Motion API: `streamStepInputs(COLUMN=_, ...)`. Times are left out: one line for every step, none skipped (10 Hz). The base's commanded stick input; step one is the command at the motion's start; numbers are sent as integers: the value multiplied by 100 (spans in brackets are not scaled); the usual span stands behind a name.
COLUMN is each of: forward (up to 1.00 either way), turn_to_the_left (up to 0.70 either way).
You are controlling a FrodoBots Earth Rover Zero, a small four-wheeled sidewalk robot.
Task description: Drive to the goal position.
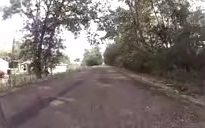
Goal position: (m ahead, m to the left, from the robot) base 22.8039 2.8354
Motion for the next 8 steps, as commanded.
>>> streamStepInputs(forward=70, turn_to_the_left=0)
streamStepInputs(forward=70, turn_to_the_left=0)
streamStepInputs(forward=70, turn_to_the_left=0)
streamStepInputs(forward=70, turn_to_the_left=0)
streamStepInputs(forward=70, turn_to_the_left=0)
streamStepInputs(forward=70, turn_to_the_left=0)
streamStepInputs(forward=70, turn_to_the_left=0)
streamStepInputs(forward=70, turn_to_the_left=0)
